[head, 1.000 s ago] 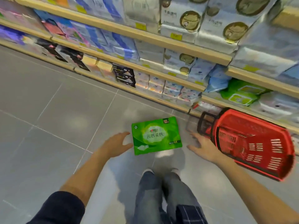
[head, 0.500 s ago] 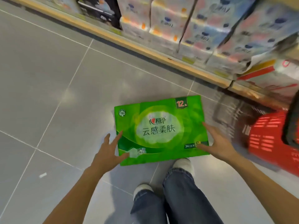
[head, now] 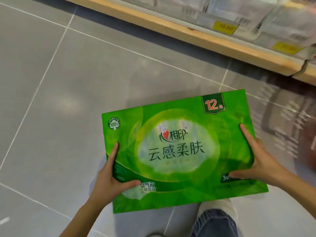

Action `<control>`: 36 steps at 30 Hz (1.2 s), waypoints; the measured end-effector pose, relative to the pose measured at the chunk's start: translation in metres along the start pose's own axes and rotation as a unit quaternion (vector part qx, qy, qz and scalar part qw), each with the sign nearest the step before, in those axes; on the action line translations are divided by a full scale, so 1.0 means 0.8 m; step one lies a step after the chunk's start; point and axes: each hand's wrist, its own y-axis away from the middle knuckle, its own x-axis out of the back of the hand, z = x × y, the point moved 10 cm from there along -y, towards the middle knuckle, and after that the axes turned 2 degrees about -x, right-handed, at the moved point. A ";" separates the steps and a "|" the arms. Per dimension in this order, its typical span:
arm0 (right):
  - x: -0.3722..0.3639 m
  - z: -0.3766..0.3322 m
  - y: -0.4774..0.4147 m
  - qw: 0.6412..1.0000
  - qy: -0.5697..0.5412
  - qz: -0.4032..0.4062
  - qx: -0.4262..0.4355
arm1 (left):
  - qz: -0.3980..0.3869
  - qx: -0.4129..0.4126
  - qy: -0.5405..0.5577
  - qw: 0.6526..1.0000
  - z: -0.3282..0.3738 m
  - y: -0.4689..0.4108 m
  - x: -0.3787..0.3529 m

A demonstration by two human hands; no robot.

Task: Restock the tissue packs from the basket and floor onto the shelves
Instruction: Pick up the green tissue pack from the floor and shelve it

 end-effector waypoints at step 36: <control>0.401 -0.483 0.576 0.939 0.003 0.274 0.208 | 0.095 -0.340 -0.100 0.930 0.710 0.381 0.413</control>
